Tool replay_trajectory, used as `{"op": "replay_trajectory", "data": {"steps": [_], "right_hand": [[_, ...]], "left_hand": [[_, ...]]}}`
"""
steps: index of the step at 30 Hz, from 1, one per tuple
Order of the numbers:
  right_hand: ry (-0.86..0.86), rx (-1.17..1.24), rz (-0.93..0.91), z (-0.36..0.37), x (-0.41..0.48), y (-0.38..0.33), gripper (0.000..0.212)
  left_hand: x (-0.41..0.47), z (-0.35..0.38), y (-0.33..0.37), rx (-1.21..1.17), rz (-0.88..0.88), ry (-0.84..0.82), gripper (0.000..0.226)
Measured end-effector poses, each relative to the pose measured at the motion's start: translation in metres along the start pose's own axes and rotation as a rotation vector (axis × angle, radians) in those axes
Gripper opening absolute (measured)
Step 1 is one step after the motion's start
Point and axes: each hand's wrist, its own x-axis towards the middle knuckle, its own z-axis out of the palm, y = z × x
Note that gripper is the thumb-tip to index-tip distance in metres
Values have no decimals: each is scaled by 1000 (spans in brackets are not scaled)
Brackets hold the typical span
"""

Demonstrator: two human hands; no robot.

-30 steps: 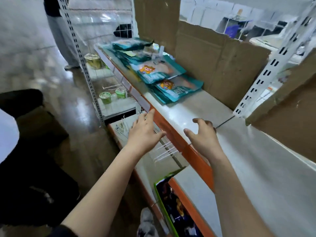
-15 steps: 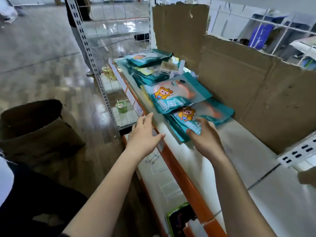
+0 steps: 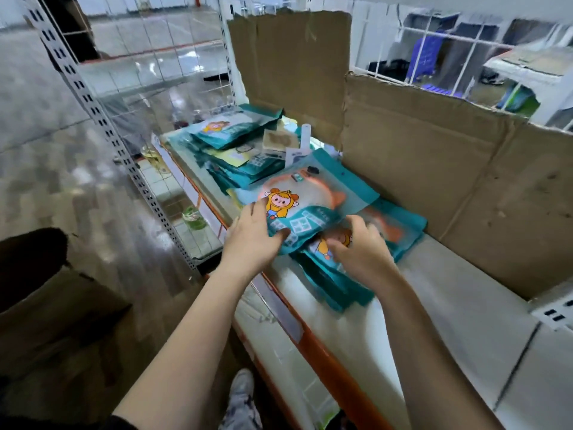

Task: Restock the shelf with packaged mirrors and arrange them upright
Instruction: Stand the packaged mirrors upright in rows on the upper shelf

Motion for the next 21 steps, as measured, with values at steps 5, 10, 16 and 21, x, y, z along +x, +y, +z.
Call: {"op": "replay_trajectory", "data": {"steps": [5,10,16,21], "right_hand": [[7,-62,98,3,22,-4,58],[72,-51,268,-6,45,-14,61],[47,-93,401,0,72,-37,52],[17,-96,478,7,95,-50,65]], "left_hand": [[61,0,-5,35,69,-46,62],[127,-6,3,64,204,-131,61],[191,-12,-3,105,294,-168,56],[232,-12,-6,88,407,-111,48]]}}
